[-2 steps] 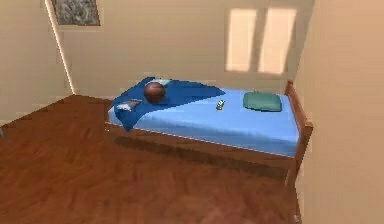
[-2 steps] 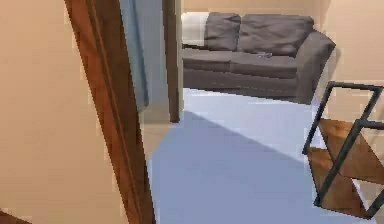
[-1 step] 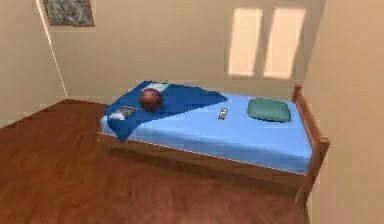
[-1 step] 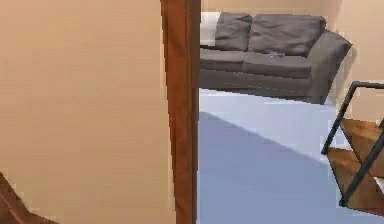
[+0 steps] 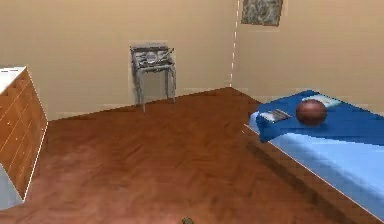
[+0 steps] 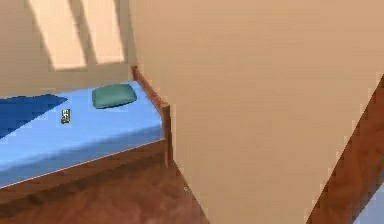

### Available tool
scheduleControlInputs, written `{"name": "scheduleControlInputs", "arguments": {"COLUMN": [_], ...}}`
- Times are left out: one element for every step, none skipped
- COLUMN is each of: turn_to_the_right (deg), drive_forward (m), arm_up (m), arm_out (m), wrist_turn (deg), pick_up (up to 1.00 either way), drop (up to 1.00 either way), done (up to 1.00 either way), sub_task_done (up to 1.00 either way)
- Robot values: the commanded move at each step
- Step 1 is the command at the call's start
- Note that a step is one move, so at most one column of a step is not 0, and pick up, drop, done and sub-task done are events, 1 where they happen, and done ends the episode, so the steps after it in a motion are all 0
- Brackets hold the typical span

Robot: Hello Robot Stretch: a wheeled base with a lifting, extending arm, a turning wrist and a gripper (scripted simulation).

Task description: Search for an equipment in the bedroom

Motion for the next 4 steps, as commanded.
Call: {"name": "scheduleControlInputs", "arguments": {"turn_to_the_right": [-45.0, -45.0, -18.0, -3.0], "drive_forward": [0.0, 0.0, 0.0, 0.0], "arm_up": [0.0, 0.0, 0.0, 0.0], "arm_out": [0.0, 0.0, 0.0, 0.0], "wrist_turn": [0.0, 0.0, 0.0, 0.0], "pick_up": [0.0, 0.0, 0.0, 0.0], "drop": [0.0, 0.0, 0.0, 0.0], "done": [0.0, 0.0, 0.0, 0.0], "sub_task_done": [0.0, 0.0, 0.0, 0.0]}}
